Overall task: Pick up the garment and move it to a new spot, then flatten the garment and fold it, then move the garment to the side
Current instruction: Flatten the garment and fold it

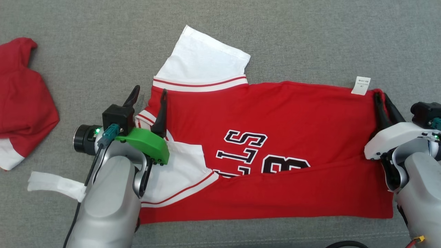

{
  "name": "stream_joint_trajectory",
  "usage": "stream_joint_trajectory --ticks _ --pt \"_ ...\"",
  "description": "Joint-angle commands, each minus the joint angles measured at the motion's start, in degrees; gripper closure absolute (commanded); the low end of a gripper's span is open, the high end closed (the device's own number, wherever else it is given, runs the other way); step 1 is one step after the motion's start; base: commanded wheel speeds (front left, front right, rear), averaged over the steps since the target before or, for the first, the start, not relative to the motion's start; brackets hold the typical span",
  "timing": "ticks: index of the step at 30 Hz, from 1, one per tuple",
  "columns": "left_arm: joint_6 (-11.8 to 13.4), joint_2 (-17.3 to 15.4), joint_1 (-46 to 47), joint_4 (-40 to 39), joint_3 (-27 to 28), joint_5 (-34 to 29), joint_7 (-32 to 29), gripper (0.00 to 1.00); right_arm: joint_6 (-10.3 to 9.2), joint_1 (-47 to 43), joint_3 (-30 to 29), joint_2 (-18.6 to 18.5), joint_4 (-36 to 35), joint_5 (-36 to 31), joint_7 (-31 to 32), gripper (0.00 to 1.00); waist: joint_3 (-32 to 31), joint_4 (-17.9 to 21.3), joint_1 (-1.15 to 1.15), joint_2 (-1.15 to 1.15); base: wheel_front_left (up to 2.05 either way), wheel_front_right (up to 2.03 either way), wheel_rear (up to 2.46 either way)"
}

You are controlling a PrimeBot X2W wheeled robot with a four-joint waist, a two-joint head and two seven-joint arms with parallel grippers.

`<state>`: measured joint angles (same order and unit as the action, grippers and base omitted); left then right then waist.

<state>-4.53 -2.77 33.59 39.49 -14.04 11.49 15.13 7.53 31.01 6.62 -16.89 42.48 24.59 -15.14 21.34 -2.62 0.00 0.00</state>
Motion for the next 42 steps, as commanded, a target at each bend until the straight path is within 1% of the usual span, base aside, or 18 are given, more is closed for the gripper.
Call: stream_joint_trajectory --ticks 1,8,16,24,29,36,39,40,42 --pt "0.10 -0.28 1.45 0.24 -0.18 0.20 -0.01 0.00 -0.09 0.69 0.20 -0.49 0.26 0.62 0.02 1.00 0.25 0.07 0.00 0.00 0.00 0.00 0.00" --pt "0.09 -0.28 5.55 2.13 -1.08 0.17 -0.01 0.00 -0.10 0.27 -0.20 -0.55 -1.90 1.12 0.01 1.00 1.61 0.89 0.00 0.00 0.00 0.00 0.00" --pt "-0.81 -0.28 15.79 11.27 -3.13 0.86 -0.47 0.00 -0.09 0.22 1.25 1.12 -4.00 1.19 0.08 1.00 4.10 2.93 0.00 0.00 0.00 0.00 0.00" --pt "-1.08 -0.28 25.44 19.69 -5.78 1.78 -5.73 0.00 -0.09 1.03 3.03 1.77 -4.56 1.42 0.13 1.00 5.92 4.35 0.00 0.00 0.00 0.00 0.00" --pt "-1.26 -0.29 29.53 24.33 -6.15 2.58 -9.42 0.00 -0.09 1.45 4.36 2.18 -4.55 2.11 0.16 1.00 6.54 5.08 0.00 0.00 0.00 0.00 0.00" --pt "-1.83 -0.43 33.60 28.10 -6.93 3.12 -12.71 0.00 -0.11 1.91 5.00 2.17 -4.58 2.48 0.26 1.00 7.23 5.84 0.00 0.00 0.00 0.00 0.00" --pt "-1.98 -0.40 34.98 29.58 -7.48 3.25 -14.48 0.18 -0.11 2.08 5.26 2.24 -4.54 2.48 0.30 1.00 7.65 6.13 0.00 0.00 0.00 0.00 0.00" --pt "-2.01 -0.37 35.31 30.06 -7.76 3.30 -15.09 0.20 -0.11 2.16 5.35 2.30 -4.46 2.45 0.31 1.00 7.75 6.21 0.00 0.00 0.00 0.00 0.00" --pt "-2.14 -0.35 35.86 30.68 -8.24 3.36 -16.03 0.13 -0.11 2.26 5.59 2.47 -4.31 2.50 0.38 1.00 7.96 6.40 0.00 0.00 0.00 0.00 0.00"
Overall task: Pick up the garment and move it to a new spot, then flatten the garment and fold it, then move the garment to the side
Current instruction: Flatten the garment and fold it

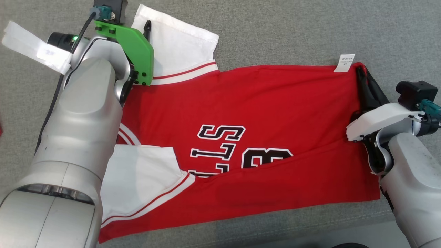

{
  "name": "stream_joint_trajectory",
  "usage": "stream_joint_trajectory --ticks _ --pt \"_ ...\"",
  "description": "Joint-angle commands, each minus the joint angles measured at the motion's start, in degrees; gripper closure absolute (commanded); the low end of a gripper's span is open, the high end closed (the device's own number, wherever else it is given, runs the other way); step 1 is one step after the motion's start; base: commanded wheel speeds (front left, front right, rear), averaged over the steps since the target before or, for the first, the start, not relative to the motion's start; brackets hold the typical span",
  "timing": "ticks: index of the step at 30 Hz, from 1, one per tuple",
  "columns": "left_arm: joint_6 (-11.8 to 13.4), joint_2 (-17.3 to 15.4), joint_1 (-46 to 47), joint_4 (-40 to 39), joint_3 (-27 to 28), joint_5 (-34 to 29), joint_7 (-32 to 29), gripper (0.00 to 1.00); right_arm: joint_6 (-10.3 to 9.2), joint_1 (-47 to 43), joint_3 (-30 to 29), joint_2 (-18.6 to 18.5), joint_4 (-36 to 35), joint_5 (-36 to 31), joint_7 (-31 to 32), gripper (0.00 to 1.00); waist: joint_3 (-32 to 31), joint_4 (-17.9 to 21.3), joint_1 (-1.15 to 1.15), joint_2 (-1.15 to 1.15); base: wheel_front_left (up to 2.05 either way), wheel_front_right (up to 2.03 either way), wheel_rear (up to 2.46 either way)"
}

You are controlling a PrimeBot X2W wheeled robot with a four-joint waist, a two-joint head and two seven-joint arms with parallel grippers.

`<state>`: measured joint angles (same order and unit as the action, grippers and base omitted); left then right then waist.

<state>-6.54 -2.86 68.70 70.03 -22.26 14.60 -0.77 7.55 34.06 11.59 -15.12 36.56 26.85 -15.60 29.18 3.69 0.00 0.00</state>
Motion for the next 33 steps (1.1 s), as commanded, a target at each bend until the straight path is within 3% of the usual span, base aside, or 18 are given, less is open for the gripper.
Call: stream_joint_trajectory --ticks 1,2,3,4,5,15,33 --pt "-0.15 -0.24 0.92 0.35 -0.17 0.41 -0.37 0.11 -0.13 -0.72 0.74 0.82 1.68 0.24 0.85 1.00 0.23 0.19 0.00 0.00 0.00 0.00 0.00" --pt "-0.17 -0.22 1.03 0.57 -0.39 0.44 -0.50 0.12 -0.13 -0.65 0.85 0.93 1.76 0.28 0.88 1.00 0.31 0.26 0.00 0.00 0.00 0.00 0.00" --pt "-0.25 -0.21 1.05 0.66 -0.27 0.96 -0.45 0.29 -0.14 -0.63 0.99 1.03 1.88 0.36 0.88 1.00 0.39 0.31 0.00 0.00 0.00 0.00 0.00" --pt "-0.27 -0.20 1.17 0.74 -0.52 0.91 -0.31 0.61 -0.13 -0.55 1.10 1.08 1.99 0.39 0.89 1.00 0.45 0.31 0.00 0.00 0.00 0.00 0.00" --pt "-0.35 -0.18 1.11 0.83 -0.97 0.73 -0.23 0.98 -0.14 -0.51 1.13 1.11 2.09 0.46 0.89 1.00 0.47 0.28 0.00 0.00 0.00 0.00 0.00" --pt "-0.87 -0.17 -2.17 -2.10 -3.70 4.60 6.11 1.00 -0.13 -1.35 -0.67 0.52 1.60 0.88 0.78 1.00 -1.74 -1.30 0.00 0.00 0.00 0.00 0.00" --pt "-0.94 -1.38 -14.82 -13.51 -13.08 11.96 15.50 1.00 -0.13 -9.03 -5.93 0.39 -0.81 -0.36 0.47 1.00 -12.59 -5.52 0.00 0.00 0.00 0.00 0.00"
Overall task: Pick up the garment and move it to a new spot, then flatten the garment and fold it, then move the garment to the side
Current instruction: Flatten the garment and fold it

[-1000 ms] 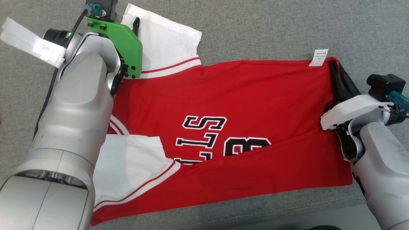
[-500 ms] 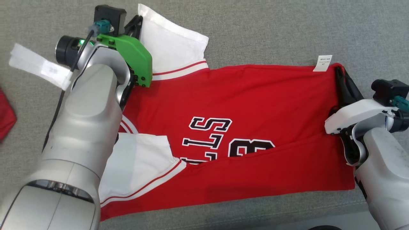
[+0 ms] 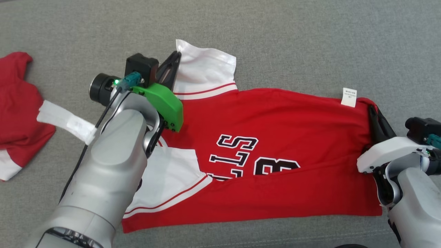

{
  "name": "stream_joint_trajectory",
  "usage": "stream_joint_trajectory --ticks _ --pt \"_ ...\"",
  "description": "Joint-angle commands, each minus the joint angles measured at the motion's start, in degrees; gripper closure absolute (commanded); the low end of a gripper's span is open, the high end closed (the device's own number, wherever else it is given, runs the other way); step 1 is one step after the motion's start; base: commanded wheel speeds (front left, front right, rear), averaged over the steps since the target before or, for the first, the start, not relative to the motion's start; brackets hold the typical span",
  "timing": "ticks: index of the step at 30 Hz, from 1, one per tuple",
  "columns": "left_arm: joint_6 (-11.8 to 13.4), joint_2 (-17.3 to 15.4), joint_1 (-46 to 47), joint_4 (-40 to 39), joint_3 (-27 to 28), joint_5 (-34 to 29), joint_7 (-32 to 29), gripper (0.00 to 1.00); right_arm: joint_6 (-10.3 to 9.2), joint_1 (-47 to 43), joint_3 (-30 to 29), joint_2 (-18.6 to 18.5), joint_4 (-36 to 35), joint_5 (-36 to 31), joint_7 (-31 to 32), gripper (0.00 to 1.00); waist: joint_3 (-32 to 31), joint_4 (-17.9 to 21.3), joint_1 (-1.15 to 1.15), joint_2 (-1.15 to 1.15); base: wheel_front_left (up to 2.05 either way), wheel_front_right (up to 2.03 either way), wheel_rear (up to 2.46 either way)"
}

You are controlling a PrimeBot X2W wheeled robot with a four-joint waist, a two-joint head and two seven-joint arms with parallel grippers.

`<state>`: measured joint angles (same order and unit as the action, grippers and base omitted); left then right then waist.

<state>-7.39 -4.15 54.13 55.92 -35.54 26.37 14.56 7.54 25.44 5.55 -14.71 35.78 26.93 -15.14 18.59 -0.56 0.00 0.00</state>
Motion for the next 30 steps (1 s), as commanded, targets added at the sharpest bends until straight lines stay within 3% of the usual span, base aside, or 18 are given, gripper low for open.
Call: stream_joint_trajectory --ticks 1,16,30 --pt "-0.09 -0.31 -1.24 -0.38 -0.16 0.42 0.24 1.00 -0.11 -0.96 -0.27 0.00 -0.18 -0.62 0.02 1.00 -2.64 -1.50 0.00 0.00 0.00 0.00 0.00" --pt "0.72 -7.02 -21.87 -19.29 0.47 -0.27 0.60 1.00 -0.11 -7.39 -3.46 -0.24 -1.76 -1.29 0.02 1.00 -8.63 -3.92 0.00 0.00 0.00 0.00 0.00" --pt "1.21 -8.10 -37.34 -28.71 4.86 -0.26 0.62 1.00 -0.11 -10.73 -5.74 -0.86 -1.41 -1.18 0.02 1.00 -10.57 -5.05 0.00 0.00 0.00 0.00 0.00"
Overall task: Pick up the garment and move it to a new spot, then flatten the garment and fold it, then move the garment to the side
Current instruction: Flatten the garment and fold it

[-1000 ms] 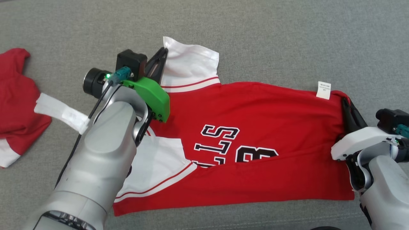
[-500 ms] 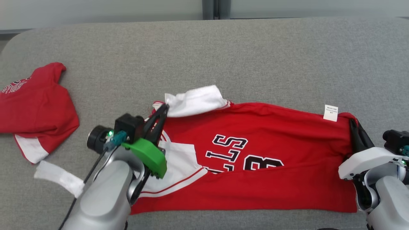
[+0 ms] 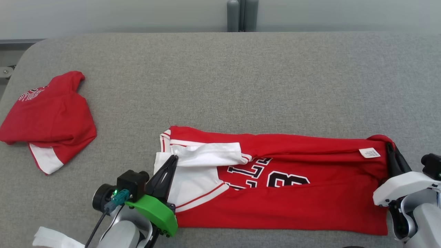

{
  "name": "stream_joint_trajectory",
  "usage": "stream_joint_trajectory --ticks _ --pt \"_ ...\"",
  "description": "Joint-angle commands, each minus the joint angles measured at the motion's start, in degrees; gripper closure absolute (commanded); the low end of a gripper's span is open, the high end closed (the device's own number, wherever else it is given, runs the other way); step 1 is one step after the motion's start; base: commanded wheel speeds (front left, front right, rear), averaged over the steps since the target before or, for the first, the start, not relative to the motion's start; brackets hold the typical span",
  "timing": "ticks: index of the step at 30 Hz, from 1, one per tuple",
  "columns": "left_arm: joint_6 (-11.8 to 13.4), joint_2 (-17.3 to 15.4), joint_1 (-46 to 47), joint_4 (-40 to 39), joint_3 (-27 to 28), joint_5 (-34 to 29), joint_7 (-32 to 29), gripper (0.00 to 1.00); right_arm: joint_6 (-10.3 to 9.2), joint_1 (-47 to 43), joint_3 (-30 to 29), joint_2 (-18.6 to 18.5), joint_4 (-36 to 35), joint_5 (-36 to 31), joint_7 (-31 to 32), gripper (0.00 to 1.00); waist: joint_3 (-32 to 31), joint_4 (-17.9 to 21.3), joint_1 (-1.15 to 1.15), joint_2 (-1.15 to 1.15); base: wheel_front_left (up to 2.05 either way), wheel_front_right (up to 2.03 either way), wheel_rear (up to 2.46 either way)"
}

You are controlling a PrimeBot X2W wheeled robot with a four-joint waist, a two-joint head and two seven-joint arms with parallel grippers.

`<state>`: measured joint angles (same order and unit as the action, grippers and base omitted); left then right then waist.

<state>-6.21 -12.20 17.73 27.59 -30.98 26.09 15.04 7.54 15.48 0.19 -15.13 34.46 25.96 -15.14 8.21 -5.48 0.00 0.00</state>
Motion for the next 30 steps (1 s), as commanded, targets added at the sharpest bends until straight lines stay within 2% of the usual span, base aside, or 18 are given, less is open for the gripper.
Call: stream_joint_trajectory --ticks 1,12,30 --pt "-0.08 0.20 -1.46 -0.74 0.64 0.19 0.16 1.00 -0.11 -1.15 -0.51 -0.41 -0.24 -0.14 0.02 1.00 -0.29 -0.18 0.00 0.00 0.00 0.00 0.00" --pt "-0.24 1.93 -7.13 -5.01 5.52 -0.49 0.15 1.00 -0.11 -5.28 -2.14 0.67 -2.74 0.90 0.02 1.00 -1.47 -0.52 0.00 0.00 0.00 0.00 0.00" --pt "-0.96 3.74 -12.68 -4.08 6.80 -1.87 0.15 1.00 -0.12 -9.60 -2.91 2.66 -4.38 1.88 0.02 1.00 -2.42 -1.16 0.00 0.00 0.00 0.00 0.00"
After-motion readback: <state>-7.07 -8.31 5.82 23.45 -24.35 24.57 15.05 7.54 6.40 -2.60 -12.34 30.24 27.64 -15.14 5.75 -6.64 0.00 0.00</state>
